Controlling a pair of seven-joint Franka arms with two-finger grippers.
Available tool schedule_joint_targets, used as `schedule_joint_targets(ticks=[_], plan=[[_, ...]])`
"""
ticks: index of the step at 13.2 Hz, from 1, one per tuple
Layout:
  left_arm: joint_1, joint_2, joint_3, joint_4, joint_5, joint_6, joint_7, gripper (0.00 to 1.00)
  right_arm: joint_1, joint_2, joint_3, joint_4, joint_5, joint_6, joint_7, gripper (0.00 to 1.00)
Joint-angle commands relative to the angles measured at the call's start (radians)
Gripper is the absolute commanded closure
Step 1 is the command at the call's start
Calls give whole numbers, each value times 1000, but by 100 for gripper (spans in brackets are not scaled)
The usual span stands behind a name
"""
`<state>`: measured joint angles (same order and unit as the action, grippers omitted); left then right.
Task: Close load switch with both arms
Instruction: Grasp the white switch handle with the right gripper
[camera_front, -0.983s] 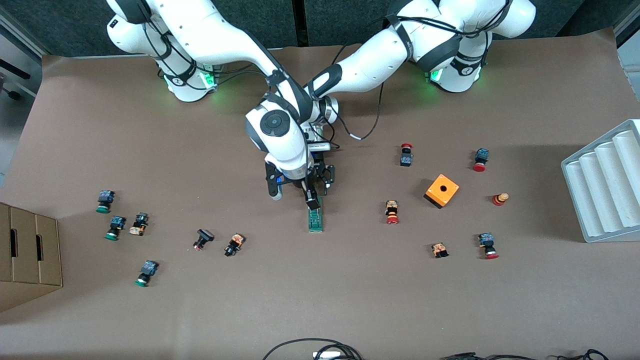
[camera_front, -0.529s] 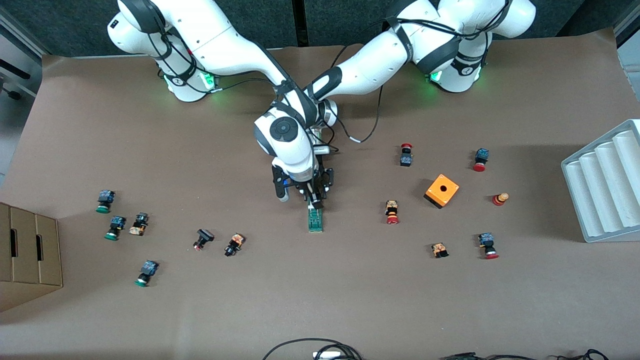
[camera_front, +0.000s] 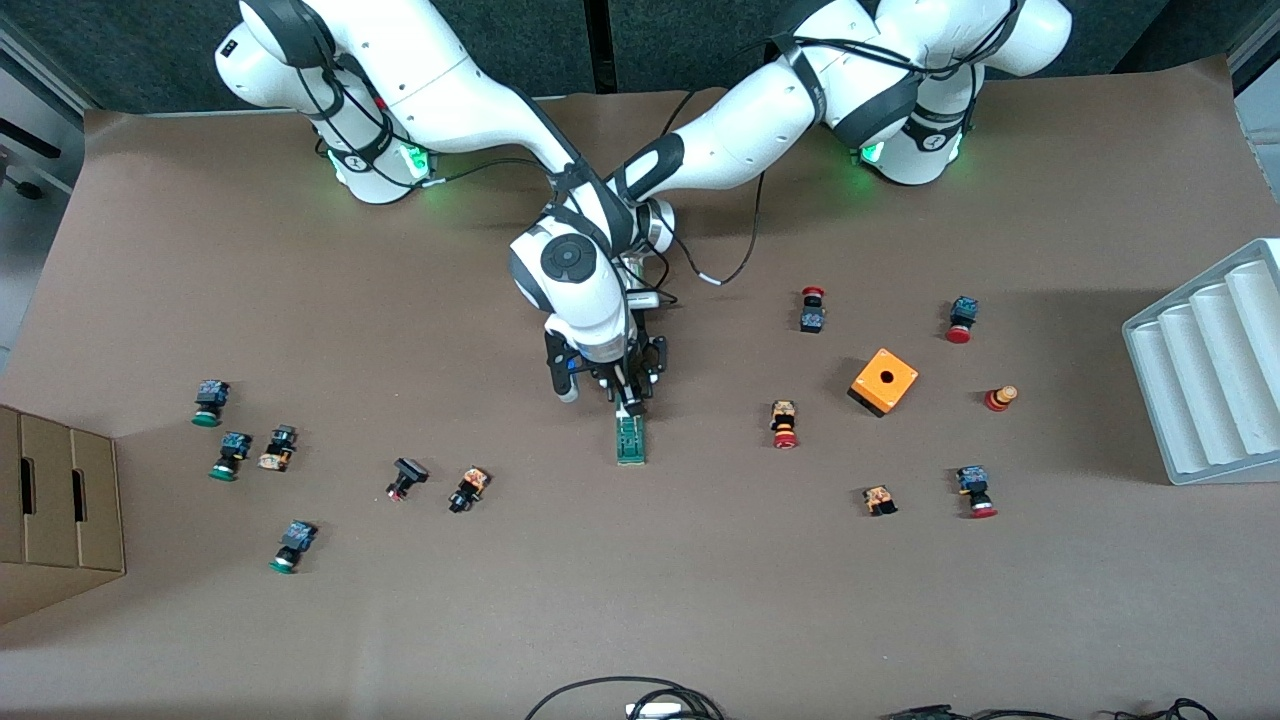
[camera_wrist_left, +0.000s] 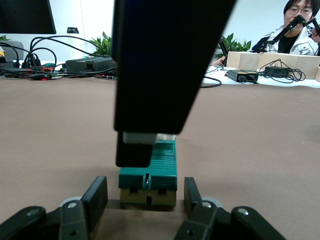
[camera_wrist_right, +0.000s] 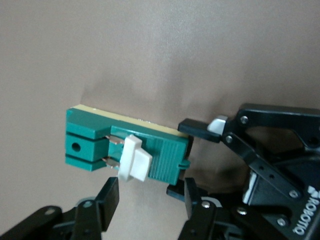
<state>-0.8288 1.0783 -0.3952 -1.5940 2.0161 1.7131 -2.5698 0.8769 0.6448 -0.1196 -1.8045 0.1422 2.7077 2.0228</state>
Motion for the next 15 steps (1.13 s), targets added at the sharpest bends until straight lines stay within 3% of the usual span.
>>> schedule_joint_targets(ticks=[1,13,15], plan=[[-3,37,7,32,7,19,-4,31,-1,7,-15,2,11,30,-1,38],[-3,35,7,29,7,19,-6,31,1,29,-26,8,7,67,-3,39],[-3,35,7,31,7,19,-6,31,-1,29,-28,13,8,66,-3,46]])
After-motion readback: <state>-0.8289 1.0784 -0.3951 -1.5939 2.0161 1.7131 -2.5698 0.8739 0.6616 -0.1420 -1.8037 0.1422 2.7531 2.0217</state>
